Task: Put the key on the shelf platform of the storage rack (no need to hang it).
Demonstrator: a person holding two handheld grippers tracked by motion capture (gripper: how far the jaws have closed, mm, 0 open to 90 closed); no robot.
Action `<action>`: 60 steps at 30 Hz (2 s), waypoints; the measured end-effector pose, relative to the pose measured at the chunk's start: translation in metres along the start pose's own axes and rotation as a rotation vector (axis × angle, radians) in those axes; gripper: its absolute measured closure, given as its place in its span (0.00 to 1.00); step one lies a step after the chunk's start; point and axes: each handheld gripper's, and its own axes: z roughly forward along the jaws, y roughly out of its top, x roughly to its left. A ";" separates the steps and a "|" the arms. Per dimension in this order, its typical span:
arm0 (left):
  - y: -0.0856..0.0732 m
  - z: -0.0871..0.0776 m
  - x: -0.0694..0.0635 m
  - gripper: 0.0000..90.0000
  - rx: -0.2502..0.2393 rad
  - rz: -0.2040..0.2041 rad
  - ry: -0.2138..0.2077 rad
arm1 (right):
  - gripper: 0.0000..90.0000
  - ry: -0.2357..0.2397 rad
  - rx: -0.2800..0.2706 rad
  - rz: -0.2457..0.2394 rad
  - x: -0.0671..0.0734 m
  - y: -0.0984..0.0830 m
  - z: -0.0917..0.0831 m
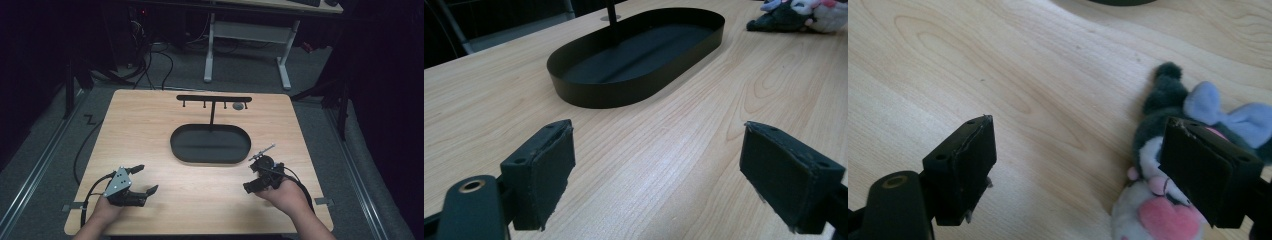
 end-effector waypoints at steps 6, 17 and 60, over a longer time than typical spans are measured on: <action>0.000 -0.001 0.000 0.17 -0.003 -0.004 0.001 | 0.19 -0.007 -0.006 0.029 -0.012 -0.001 -0.008; 0.000 -0.001 0.000 0.17 -0.003 -0.003 0.000 | 0.17 -0.045 -0.017 0.111 -0.038 -0.016 -0.013; 0.000 -0.001 0.000 0.17 0.003 0.001 0.000 | 0.52 -0.048 0.072 0.213 -0.043 -0.046 0.028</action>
